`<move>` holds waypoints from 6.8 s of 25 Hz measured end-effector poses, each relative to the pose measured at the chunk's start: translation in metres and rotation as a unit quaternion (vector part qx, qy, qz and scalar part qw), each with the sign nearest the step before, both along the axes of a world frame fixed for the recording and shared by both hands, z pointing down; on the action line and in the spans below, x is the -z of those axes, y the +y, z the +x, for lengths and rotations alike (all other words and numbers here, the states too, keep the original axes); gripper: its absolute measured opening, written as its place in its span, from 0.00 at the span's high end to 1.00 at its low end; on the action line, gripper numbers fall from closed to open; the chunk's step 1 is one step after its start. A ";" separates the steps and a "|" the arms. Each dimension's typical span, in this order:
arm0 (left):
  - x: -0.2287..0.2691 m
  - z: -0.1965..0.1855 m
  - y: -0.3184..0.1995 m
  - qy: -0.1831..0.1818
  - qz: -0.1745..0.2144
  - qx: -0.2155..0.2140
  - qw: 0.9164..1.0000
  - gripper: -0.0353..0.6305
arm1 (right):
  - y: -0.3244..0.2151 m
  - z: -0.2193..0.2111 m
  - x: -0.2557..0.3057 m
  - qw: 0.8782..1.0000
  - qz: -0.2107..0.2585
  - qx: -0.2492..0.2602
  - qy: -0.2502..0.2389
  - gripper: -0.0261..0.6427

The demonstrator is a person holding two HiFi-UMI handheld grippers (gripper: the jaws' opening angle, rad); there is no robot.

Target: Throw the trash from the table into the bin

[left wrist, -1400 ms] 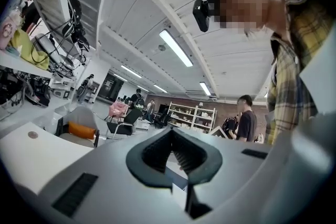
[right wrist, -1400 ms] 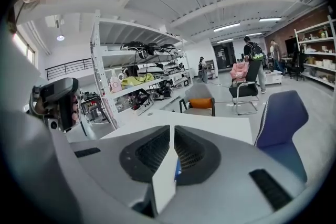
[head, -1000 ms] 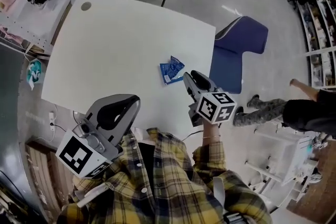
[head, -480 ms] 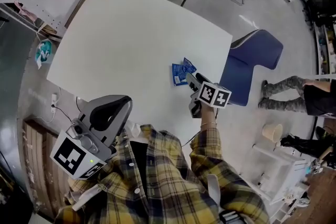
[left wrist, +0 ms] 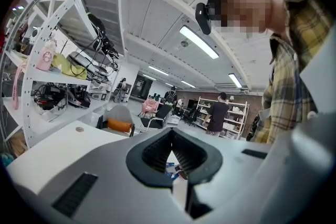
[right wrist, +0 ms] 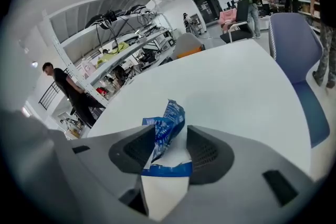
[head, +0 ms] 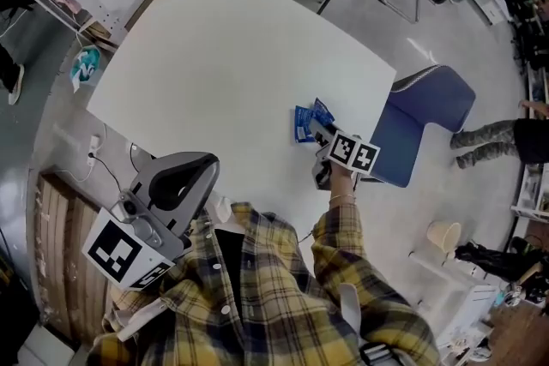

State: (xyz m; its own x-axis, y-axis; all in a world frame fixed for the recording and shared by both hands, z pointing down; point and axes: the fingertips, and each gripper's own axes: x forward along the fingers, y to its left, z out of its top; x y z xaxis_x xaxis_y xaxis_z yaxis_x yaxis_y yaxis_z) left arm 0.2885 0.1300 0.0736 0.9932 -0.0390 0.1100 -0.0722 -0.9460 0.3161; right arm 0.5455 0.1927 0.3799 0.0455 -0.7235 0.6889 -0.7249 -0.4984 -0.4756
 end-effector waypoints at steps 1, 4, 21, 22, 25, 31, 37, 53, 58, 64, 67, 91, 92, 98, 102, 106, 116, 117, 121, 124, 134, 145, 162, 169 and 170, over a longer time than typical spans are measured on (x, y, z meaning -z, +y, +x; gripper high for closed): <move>0.000 0.000 0.001 0.000 0.000 0.001 1.000 0.94 | -0.001 -0.001 0.001 1.000 0.004 0.003 -0.002 0.70; 0.001 0.001 0.005 0.002 0.001 0.001 1.000 0.94 | -0.002 -0.001 0.008 1.000 0.014 0.008 0.004 0.82; 0.007 0.007 0.048 0.039 0.005 -0.012 0.999 0.94 | 0.018 -0.033 0.104 0.990 0.089 0.078 0.074 0.92; 0.007 0.006 0.051 0.040 0.004 -0.013 0.999 0.94 | 0.021 -0.036 0.111 0.989 0.093 0.082 0.080 0.92; 0.006 -0.005 0.050 0.038 0.005 -0.007 0.999 0.94 | 0.021 -0.050 0.130 0.985 0.110 0.095 0.088 0.92; 0.000 -0.053 0.025 0.040 0.004 0.049 0.998 0.94 | 0.002 -0.093 0.145 0.979 0.122 0.135 0.090 0.92; -0.004 -0.107 0.000 0.047 -0.008 0.057 0.997 0.94 | -0.026 -0.143 0.150 0.978 0.115 0.145 0.093 0.92; -0.021 -0.319 -0.122 0.029 -0.018 0.097 0.995 0.94 | -0.159 -0.397 0.125 0.970 0.111 0.211 0.057 0.92; -0.037 -0.383 -0.149 0.017 -0.032 0.154 0.987 0.94 | -0.205 -0.487 0.095 0.955 0.102 0.278 0.025 0.92; -0.068 -0.421 -0.169 0.008 -0.061 0.202 0.978 0.94 | -0.244 -0.572 0.040 0.936 0.072 0.343 -0.027 0.92; -0.093 -0.426 -0.174 0.000 -0.085 0.219 0.972 0.94 | -0.255 -0.597 0.006 0.930 0.049 0.362 -0.036 0.92; -0.364 -0.439 -0.192 -0.037 -0.170 0.258 0.950 0.94 | -0.276 -0.594 -0.352 0.937 -0.089 0.334 -0.048 0.92; -0.375 -0.441 -0.190 -0.038 -0.172 0.263 0.949 0.94 | -0.273 -0.595 -0.368 0.936 -0.093 0.336 -0.049 0.92; -0.447 -0.448 -0.173 -0.061 -0.185 0.260 0.946 0.94 | -0.271 -0.601 -0.461 0.930 -0.103 0.351 -0.034 0.92; -0.485 -0.458 -0.163 -0.070 -0.195 0.264 0.942 0.94 | -0.264 -0.610 -0.510 0.922 -0.119 0.366 -0.037 0.92; -0.508 -0.454 -0.158 -0.065 -0.200 0.265 0.941 0.94 | -0.256 -0.603 -0.547 0.920 -0.136 0.367 -0.021 0.92; -0.515 -0.446 -0.156 -0.069 -0.198 0.258 0.943 0.94 | -0.273 -0.615 -0.553 0.914 -0.134 0.381 -0.028 0.77; -0.512 -0.445 -0.159 -0.066 -0.196 0.259 0.943 0.94 | -0.275 -0.615 -0.547 0.915 -0.128 0.380 -0.028 0.77; -0.489 -0.441 -0.165 -0.064 -0.185 0.259 0.946 0.94 | -0.273 -0.610 -0.518 0.918 -0.116 0.379 -0.027 0.77; -0.462 -0.435 -0.172 -0.057 -0.167 0.257 0.950 0.94 | -0.274 -0.604 -0.488 0.924 -0.107 0.367 -0.026 0.77; -0.316 -0.407 -0.188 -0.038 -0.123 0.214 0.968 0.94 | -0.262 -0.622 -0.310 0.917 -0.065 0.390 -0.049 0.78; -0.137 -0.380 -0.195 0.028 -0.022 0.155 0.987 0.94 | -0.262 -0.617 -0.014 0.913 0.138 0.384 -0.006 0.83; -0.008 -0.210 -0.066 0.060 0.057 -0.013 0.997 0.94 | -0.110 -0.403 0.252 0.924 0.307 0.157 0.162 0.94; 0.010 -0.122 0.017 0.069 0.074 -0.052 0.994 0.94 | -0.026 -0.322 0.288 0.916 0.310 0.126 0.221 0.96; 0.010 -0.112 0.027 0.069 0.074 -0.055 0.993 0.94 | -0.016 -0.313 0.291 0.914 0.309 0.126 0.230 0.96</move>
State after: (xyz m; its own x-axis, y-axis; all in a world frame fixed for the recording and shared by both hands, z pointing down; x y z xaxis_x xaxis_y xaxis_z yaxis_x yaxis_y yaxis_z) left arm 0.1768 0.1566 0.0633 0.9975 0.0652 -0.0273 0.0690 -0.9826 0.1725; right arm 0.2321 0.1764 0.0890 0.0056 -0.9956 0.0940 -0.9739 -0.0267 -0.2253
